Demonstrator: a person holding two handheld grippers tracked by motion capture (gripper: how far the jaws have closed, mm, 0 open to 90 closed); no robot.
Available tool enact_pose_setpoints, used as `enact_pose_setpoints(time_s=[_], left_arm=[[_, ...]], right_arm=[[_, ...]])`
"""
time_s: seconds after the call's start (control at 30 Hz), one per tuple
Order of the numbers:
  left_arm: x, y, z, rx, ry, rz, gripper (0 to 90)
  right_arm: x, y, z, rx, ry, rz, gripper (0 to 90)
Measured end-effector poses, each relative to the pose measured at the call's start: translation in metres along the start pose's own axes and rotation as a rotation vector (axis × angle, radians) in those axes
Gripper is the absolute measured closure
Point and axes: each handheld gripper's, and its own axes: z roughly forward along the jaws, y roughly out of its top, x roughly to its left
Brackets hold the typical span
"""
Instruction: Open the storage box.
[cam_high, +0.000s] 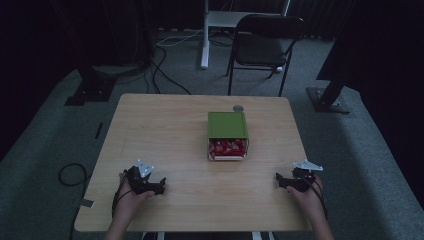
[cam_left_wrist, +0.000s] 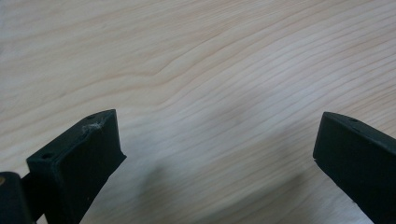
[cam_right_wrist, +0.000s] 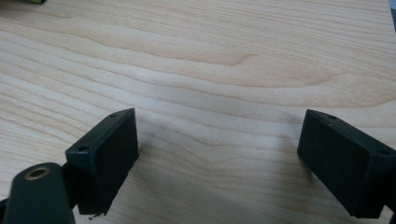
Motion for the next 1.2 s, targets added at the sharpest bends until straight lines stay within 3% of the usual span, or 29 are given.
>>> enact_pose_setpoints(time_s=[0.03, 0.17, 0.57, 1.2], left_arm=[[-0.005, 0.004, 0.002, -0.002, -0.012, 0.029, 1.9], [-0.015, 0.013, 0.004, -0.006, -0.022, 0.081, 1.9], [-0.038, 0.034, 0.007, -0.039, -0.036, 0.178, 1.9], [-0.086, 0.068, 0.016, -0.068, -0.066, 0.386, 1.8]], right_arm=[[0.000, 0.000, 0.000, 0.000, 0.000, 0.000, 11.8], [0.000, 0.000, 0.000, 0.000, 0.000, 0.000, 11.8], [0.000, 0.000, 0.000, 0.000, -0.001, 0.002, 12.0], [0.000, 0.000, 0.000, 0.000, -0.001, 0.002, 12.0]])
